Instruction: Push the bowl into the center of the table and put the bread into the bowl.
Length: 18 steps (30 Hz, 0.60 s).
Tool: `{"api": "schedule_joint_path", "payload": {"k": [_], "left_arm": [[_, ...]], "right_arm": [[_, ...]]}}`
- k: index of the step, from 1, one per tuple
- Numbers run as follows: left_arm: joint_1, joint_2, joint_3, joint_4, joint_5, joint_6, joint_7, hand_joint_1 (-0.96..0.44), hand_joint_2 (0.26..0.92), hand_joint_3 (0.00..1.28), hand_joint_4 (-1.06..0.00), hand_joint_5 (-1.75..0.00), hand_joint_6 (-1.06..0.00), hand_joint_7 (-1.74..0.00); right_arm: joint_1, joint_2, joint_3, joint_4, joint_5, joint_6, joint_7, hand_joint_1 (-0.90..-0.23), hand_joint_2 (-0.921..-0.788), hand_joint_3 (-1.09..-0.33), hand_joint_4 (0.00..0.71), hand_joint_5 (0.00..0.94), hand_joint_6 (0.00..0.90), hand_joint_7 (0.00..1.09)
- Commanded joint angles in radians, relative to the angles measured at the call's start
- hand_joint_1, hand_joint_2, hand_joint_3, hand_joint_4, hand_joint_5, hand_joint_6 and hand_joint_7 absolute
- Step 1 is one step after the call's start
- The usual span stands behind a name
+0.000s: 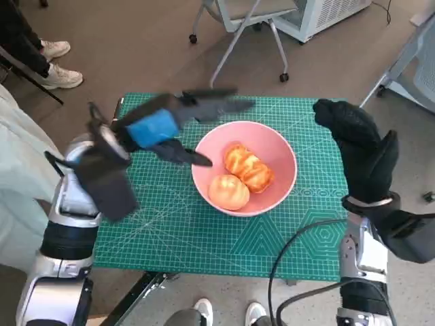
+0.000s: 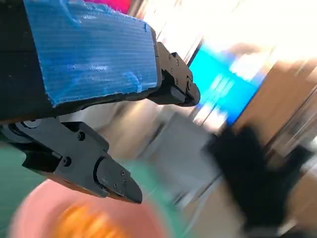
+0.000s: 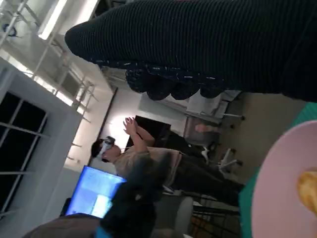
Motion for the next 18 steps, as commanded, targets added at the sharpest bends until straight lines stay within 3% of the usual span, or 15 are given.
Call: {"api": "schedule_joint_path", "payload": {"k": [1, 8, 13, 18], "left_arm": [[0.028, -0.066, 0.079, 0.01, -0.12, -0.041, 0.047, -0.25, 0.881, 0.05, -0.23, 0.0, -0.41, -0.01], [0.07, -0.182, 0.145, 0.018, -0.255, -0.093, 0.1, -0.5, 0.918, 0.18, -0.22, 0.0, -0.35, 0.0], [0.087, -0.262, 0.154, 0.008, -0.371, -0.084, 0.074, -0.55, 0.92, 0.2, -0.2, 0.0, -0.36, -0.01], [0.081, -0.262, 0.156, 0.032, -0.398, -0.081, 0.023, -0.57, 0.921, 0.2, -0.19, 0.0, -0.35, -0.01]], "right_arm": [[-0.028, -0.015, 0.006, -0.054, -0.014, 0.057, -0.035, -0.718, -0.921, -0.77, 0.203, 0.005, 0.045, 0.46], [-0.081, -0.019, 0.02, -0.097, -0.048, 0.081, -0.071, -0.715, -0.921, -0.776, 0.204, 0.005, 0.046, 0.45], [-0.123, -0.02, 0.023, -0.062, -0.071, 0.058, -0.079, -0.703, -0.921, -0.773, 0.208, 0.006, 0.059, 0.46], [-0.151, -0.023, 0.027, -0.027, -0.09, 0.037, -0.086, -0.701, -0.921, -0.771, 0.209, 0.005, 0.074, 0.46]]}}
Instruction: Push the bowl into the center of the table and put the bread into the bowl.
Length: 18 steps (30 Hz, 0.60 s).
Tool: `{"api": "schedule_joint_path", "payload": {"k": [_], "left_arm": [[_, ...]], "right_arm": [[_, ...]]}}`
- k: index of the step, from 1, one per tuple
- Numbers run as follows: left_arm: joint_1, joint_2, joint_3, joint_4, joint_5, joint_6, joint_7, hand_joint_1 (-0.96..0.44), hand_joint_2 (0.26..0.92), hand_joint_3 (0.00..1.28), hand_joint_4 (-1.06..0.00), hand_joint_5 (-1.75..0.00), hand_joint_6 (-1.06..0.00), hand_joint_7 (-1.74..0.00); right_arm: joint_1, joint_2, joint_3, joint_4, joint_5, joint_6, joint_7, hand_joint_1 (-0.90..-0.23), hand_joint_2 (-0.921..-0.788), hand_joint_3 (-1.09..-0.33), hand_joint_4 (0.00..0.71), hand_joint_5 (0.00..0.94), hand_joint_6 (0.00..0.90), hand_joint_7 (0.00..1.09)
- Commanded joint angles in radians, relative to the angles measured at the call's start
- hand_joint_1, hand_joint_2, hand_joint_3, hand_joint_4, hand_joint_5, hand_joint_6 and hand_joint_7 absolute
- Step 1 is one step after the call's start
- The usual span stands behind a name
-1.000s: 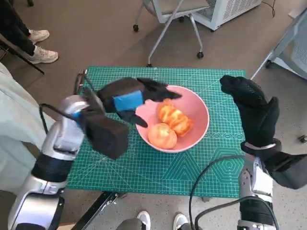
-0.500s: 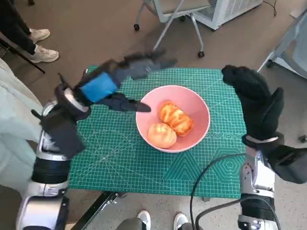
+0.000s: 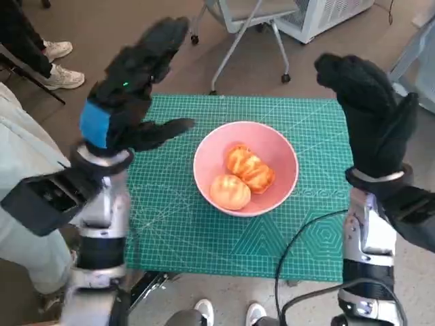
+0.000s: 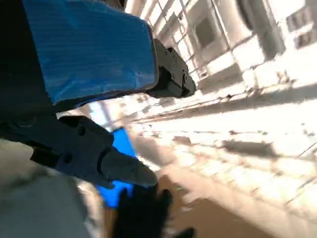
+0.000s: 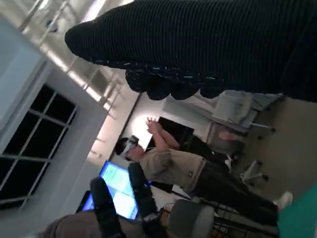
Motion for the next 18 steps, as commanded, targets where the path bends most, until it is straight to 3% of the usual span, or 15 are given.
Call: {"api": "schedule_joint_path", "payload": {"k": [1, 7, 18], "left_arm": [[-0.007, 0.002, 0.008, 0.019, -0.019, 0.001, -0.036, -0.58, 0.921, 0.2, -0.18, 0.0, -0.35, -0.01], [-0.007, 0.007, 0.011, 0.026, 0.016, -0.007, -0.028, -0.62, 0.921, 0.24, -0.18, 0.0, -0.33, 0.0], [0.005, -0.007, -0.008, 0.022, 0.024, 0.003, -0.041, -0.62, 0.921, 0.28, -0.17, 0.0, -0.31, 0.0]], "right_arm": [[-0.012, -0.008, 0.004, 0.042, -0.026, -0.011, -0.011, -0.703, -0.921, -0.768, 0.21, 0.005, 0.077, 0.46], [-0.029, -0.009, 0.006, 0.064, -0.027, -0.009, -0.012, -0.711, -0.921, -0.75, 0.209, 0.004, 0.089, 0.46], [-0.021, -0.014, 0.01, 0.053, -0.031, 0.004, -0.022, -0.714, -0.921, -0.732, 0.206, 0.001, 0.094, 0.45]]}}
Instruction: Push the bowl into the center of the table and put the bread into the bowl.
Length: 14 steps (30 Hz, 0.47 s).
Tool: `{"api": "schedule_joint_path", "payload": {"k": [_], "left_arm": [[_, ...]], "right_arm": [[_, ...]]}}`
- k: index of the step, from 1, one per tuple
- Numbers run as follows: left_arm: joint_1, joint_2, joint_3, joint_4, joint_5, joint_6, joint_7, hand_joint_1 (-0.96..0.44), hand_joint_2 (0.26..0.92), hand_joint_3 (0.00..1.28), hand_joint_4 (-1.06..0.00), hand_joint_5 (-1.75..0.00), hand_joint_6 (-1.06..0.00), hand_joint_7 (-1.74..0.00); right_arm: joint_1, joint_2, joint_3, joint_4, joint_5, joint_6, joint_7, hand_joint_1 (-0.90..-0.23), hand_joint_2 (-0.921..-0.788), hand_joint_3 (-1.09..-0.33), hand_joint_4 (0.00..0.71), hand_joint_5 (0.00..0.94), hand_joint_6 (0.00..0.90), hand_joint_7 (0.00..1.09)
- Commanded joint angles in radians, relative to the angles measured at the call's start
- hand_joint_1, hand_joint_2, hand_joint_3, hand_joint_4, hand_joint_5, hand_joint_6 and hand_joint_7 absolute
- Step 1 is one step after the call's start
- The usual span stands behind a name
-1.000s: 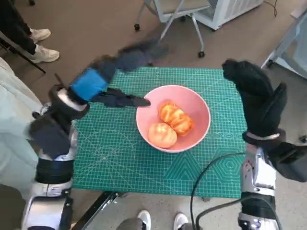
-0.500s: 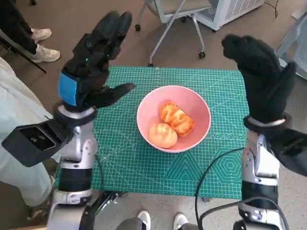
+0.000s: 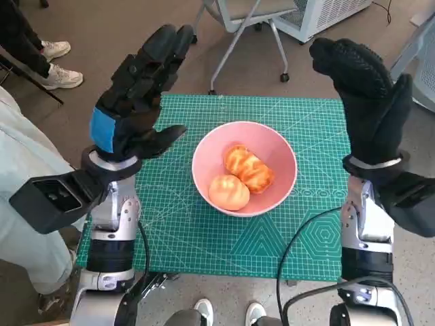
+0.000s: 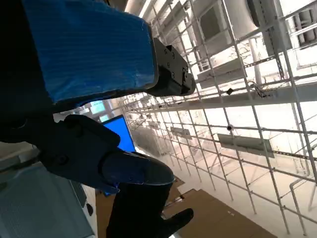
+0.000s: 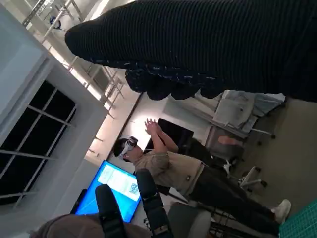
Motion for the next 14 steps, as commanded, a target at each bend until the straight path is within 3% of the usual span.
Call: {"api": "schedule_joint_path", "payload": {"k": [1, 14], "left_arm": [[0.004, -0.005, -0.008, 0.003, 0.007, 0.004, -0.011, -0.62, 0.921, 0.28, -0.16, 0.0, -0.29, 0.0], [0.003, -0.019, -0.004, 0.003, 0.005, 0.016, -0.012, -0.59, 0.921, 0.29, -0.16, 0.0, -0.25, 0.0]], "right_arm": [[0.017, -0.009, 0.004, 0.0, -0.015, 0.016, -0.009, -0.715, -0.921, -0.729, 0.206, 0.001, 0.094, 0.45], [0.048, -0.009, 0.006, -0.036, -0.012, 0.027, -0.019, -0.722, -0.921, -0.711, 0.204, 0.0, 0.094, 0.45]]}}
